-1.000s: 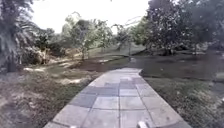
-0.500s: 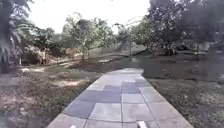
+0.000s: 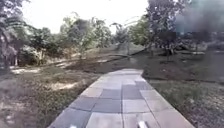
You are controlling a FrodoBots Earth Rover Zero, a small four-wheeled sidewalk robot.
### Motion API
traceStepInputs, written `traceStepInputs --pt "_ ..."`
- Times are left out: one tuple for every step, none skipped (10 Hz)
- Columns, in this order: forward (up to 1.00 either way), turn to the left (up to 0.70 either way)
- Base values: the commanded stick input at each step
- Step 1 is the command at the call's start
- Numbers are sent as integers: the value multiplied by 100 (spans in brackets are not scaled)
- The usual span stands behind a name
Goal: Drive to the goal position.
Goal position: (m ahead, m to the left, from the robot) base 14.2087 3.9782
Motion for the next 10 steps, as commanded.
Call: traceStepInputs --pt "50 0" --pt "50 0" --pt "50 0" --pt "50 0" --pt "50 0" --pt "50 0" --pt "50 -25" --pt "50 -50" --pt "50 -50" --pt "50 -50"
